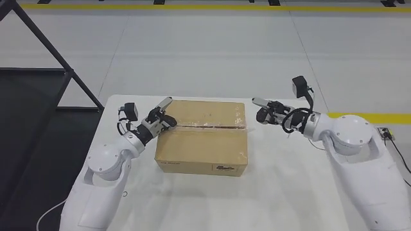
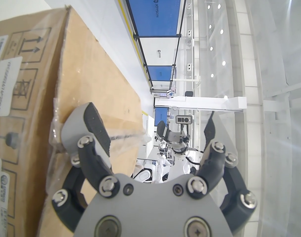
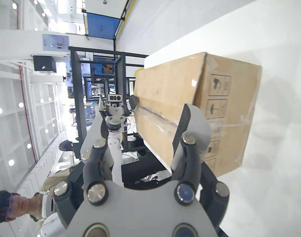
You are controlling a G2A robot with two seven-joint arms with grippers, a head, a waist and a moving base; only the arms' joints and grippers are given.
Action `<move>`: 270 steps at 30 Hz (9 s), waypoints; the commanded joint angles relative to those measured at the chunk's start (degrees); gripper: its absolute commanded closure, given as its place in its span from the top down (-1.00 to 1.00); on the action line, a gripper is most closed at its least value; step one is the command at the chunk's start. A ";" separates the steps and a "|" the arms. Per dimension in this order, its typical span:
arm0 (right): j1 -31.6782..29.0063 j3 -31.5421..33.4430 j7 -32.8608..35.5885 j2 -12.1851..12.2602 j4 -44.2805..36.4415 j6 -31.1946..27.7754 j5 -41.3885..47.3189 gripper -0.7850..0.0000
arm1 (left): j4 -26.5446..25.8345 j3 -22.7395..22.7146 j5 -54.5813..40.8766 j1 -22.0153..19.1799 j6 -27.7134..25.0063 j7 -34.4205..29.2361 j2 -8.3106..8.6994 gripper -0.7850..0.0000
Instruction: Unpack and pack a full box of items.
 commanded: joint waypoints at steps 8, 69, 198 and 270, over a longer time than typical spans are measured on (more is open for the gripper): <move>-0.26 -0.07 0.00 -0.05 -0.74 -0.76 0.75 -1.00 | -0.33 -0.19 -0.54 0.20 0.05 0.19 0.01 1.00; -1.12 -4.06 15.80 2.20 5.14 -5.56 -5.72 -0.80 | 0.33 1.23 -2.24 -1.23 -0.26 3.16 -0.39 1.00; 7.90 -5.14 11.35 2.94 5.48 -12.72 -4.62 -1.00 | 3.37 3.52 -0.51 -3.51 2.03 -2.08 0.95 1.00; 7.21 -8.65 10.93 4.07 13.90 0.45 -11.39 1.00 | 1.66 4.03 -0.55 -2.30 1.72 -1.89 0.90 1.00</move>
